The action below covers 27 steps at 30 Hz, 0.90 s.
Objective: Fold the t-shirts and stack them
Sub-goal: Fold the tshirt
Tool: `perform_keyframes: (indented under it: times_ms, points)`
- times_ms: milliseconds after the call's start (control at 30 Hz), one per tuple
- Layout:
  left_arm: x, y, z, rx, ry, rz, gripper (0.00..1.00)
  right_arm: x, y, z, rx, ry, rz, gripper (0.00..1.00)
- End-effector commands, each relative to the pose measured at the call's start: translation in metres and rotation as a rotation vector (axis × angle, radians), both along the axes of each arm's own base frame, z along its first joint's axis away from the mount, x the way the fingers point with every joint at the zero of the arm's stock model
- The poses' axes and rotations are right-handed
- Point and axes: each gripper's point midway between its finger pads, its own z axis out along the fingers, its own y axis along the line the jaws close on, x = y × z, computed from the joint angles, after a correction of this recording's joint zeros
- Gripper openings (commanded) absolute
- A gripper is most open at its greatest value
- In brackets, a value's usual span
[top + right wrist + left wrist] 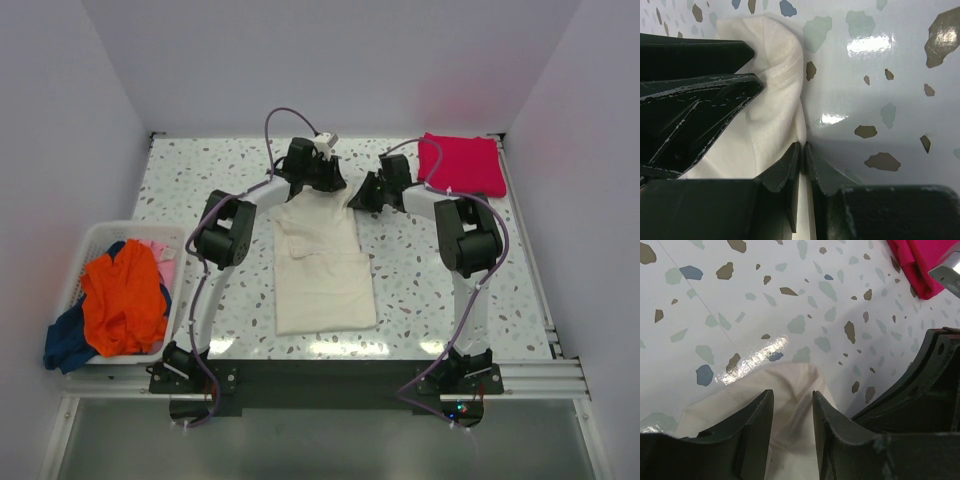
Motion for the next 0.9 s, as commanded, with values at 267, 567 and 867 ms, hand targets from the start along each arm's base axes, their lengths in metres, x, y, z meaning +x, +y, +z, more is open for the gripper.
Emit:
perform_keyframes:
  times_ms: [267, 567, 867]
  points:
    - [-0.0003, -0.0048, 0.0153, -0.023, -0.043, -0.05, 0.41, -0.0202, -0.0151, -0.0562, -0.088, 0.133, -0.024, 0.13]
    - [-0.0038, -0.004, 0.0109, -0.02, -0.032, -0.054, 0.36, -0.02, -0.0143, -0.0566, -0.09, 0.134, -0.021, 0.13]
    - [-0.0049, -0.0047, 0.0124, -0.024, -0.035, -0.061, 0.24, -0.0216, -0.0162, -0.0582, -0.094, 0.139, -0.023, 0.13]
